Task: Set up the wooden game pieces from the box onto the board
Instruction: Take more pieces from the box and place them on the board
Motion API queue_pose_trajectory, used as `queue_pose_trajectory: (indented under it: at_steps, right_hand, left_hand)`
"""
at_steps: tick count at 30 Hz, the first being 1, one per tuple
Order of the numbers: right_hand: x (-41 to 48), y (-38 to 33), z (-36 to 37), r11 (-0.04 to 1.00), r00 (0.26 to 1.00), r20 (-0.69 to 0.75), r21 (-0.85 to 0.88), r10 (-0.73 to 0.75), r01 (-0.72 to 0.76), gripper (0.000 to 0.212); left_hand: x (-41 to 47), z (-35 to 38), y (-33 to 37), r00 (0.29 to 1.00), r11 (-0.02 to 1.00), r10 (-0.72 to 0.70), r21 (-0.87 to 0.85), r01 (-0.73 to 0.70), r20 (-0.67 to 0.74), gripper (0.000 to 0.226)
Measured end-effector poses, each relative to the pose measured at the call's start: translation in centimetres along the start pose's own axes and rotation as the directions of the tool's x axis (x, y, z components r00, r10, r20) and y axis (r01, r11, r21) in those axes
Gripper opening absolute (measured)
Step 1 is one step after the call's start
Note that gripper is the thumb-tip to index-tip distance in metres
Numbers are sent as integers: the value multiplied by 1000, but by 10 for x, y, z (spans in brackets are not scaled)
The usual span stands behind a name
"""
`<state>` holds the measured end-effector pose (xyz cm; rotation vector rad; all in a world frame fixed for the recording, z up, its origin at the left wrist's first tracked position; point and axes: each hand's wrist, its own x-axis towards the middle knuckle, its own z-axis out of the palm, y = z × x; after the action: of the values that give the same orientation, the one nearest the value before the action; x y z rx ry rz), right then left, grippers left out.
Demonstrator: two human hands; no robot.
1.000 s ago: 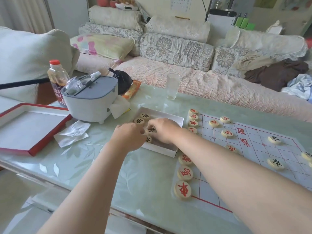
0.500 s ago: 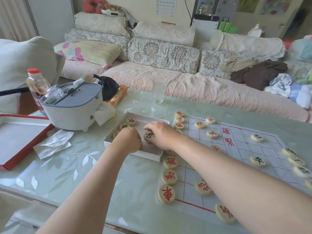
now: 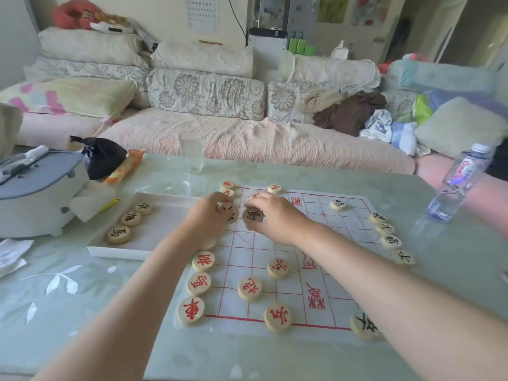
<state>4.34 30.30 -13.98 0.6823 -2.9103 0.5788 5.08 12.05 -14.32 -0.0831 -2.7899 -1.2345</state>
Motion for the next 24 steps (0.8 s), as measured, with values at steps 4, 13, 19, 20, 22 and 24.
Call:
queue_pose_trajectory:
  at_steps: [4, 13, 19, 20, 22, 24]
  right_hand:
    - [-42, 48, -28, 991, 990, -36, 1, 136, -136, 46]
    - [-112, 151, -68, 908, 911, -40, -64, 411, -413, 42]
    - [-131, 179, -69, 894, 896, 58, -120, 441, -432, 27]
    - [-131, 180, -70, 895, 896, 66, -121, 440, -430, 28]
    - [-133, 181, -69, 898, 897, 69, -105, 436, -428, 34]
    - [-134, 184, -66, 899, 896, 96, -104, 434, -425, 41]
  left_hand:
    - [-2, 43, 36, 992, 999, 29, -40, -25, 122, 28]
    - [-11, 116, 98, 961, 991, 124, -80, -107, 248, 15]
    - [-9, 151, 113, 963, 995, 92, -51, -82, 253, 14]
    - [-9, 155, 116, 966, 995, 89, -65, -76, 243, 12]
    - [-10, 161, 122, 969, 992, 79, -116, -53, 234, 4]
    - [-11, 168, 124, 972, 984, 46, -179, -4, 231, 5]
